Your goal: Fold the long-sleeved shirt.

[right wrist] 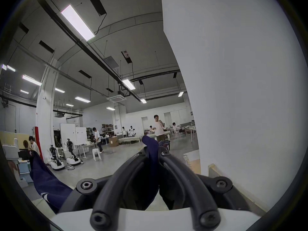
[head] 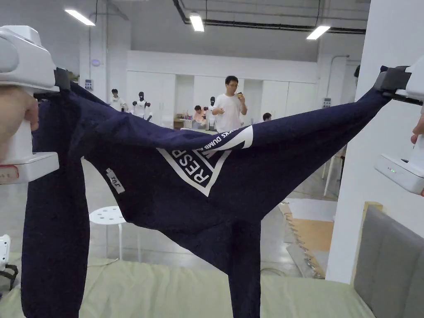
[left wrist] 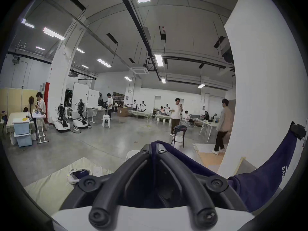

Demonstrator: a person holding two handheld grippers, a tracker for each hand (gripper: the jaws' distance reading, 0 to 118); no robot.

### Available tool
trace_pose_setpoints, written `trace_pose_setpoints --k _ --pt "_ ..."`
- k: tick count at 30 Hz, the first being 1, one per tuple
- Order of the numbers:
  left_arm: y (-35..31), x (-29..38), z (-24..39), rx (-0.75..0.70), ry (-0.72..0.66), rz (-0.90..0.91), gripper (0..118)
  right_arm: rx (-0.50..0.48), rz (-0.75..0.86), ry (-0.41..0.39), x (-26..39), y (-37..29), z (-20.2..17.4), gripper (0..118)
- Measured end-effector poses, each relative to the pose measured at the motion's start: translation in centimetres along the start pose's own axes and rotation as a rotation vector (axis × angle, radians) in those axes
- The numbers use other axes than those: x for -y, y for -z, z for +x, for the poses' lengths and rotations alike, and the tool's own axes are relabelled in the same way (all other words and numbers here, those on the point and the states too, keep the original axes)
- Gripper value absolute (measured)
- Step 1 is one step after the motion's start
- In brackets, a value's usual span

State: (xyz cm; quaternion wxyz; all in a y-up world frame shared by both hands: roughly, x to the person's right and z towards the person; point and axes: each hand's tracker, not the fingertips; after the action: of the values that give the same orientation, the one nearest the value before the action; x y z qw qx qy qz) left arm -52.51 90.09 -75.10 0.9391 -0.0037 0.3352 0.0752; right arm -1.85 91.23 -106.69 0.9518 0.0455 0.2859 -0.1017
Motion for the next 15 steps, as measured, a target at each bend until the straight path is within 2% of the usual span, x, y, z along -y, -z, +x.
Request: trace_pose_setpoints --k 4,11,15 --pt "-0.4 6.7 0.2 0.014 0.038 -0.081 6 -0.003 -0.076 0.020 6.1 -1.3 1.6 7" --pt "-3.6 21.3 -1.5 0.047 0.047 -0.268 6 0.026 -0.304 -0.010 20.4 -7.2 4.9 7" --pt "-7.8 31.1 -1.5 0.057 0.164 -0.416 6 0.054 -0.442 0.029 29.4 -12.3 7.8 7"
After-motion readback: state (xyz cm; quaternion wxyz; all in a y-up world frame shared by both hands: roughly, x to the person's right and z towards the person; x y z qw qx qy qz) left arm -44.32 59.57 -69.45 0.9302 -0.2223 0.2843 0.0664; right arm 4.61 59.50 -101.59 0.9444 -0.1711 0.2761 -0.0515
